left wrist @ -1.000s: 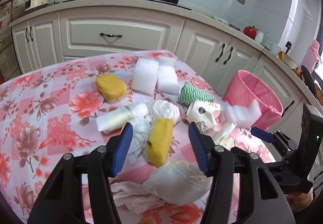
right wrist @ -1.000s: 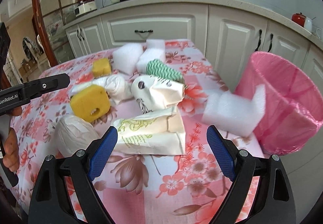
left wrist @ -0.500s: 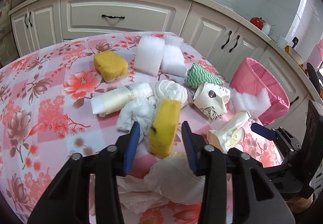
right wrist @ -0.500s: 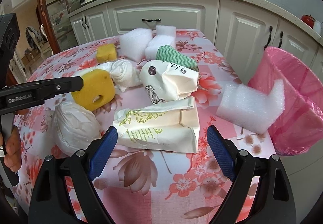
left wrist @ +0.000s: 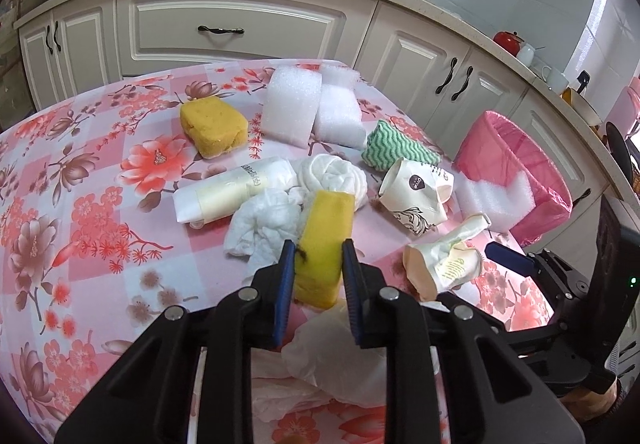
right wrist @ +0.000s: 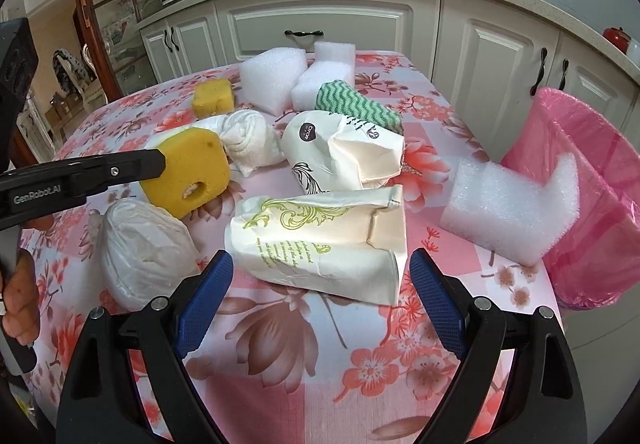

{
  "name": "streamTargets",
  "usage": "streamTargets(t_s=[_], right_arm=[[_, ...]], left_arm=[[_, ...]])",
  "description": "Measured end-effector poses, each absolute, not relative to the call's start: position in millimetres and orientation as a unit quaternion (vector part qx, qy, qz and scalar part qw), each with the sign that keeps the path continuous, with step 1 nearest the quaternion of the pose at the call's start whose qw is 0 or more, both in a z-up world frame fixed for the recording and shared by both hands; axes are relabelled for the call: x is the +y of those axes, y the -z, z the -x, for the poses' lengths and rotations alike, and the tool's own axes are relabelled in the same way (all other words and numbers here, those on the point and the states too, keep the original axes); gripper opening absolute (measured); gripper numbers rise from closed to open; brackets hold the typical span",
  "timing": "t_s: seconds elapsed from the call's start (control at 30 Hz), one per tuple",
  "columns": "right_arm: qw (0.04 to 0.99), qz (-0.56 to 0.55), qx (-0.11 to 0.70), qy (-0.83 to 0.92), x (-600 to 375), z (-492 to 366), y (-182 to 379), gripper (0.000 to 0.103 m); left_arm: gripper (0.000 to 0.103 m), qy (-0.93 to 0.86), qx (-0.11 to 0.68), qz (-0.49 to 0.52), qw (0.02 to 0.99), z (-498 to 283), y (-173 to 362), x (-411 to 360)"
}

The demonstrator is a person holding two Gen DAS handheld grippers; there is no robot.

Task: Collect trash
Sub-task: 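Grasp the yellow sponge with the left tool while the right tool grasps the white paper bag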

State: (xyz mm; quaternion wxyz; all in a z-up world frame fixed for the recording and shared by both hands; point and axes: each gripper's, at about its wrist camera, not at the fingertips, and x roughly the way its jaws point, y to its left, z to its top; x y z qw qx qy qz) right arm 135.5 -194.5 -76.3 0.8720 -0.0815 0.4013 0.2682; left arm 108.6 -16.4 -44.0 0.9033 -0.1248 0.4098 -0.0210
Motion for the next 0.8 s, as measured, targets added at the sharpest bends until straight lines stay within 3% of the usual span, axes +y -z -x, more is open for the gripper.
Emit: streamTargets(t_s=[0.8], right_arm=[[0.871, 0.065, 0.417, -0.25, -180.9, -149.2, 81.6, 0.084]], left_arm=[[0.022, 0.018, 0.4, 0.126, 0.908, -108.0, 33.9, -14.1]])
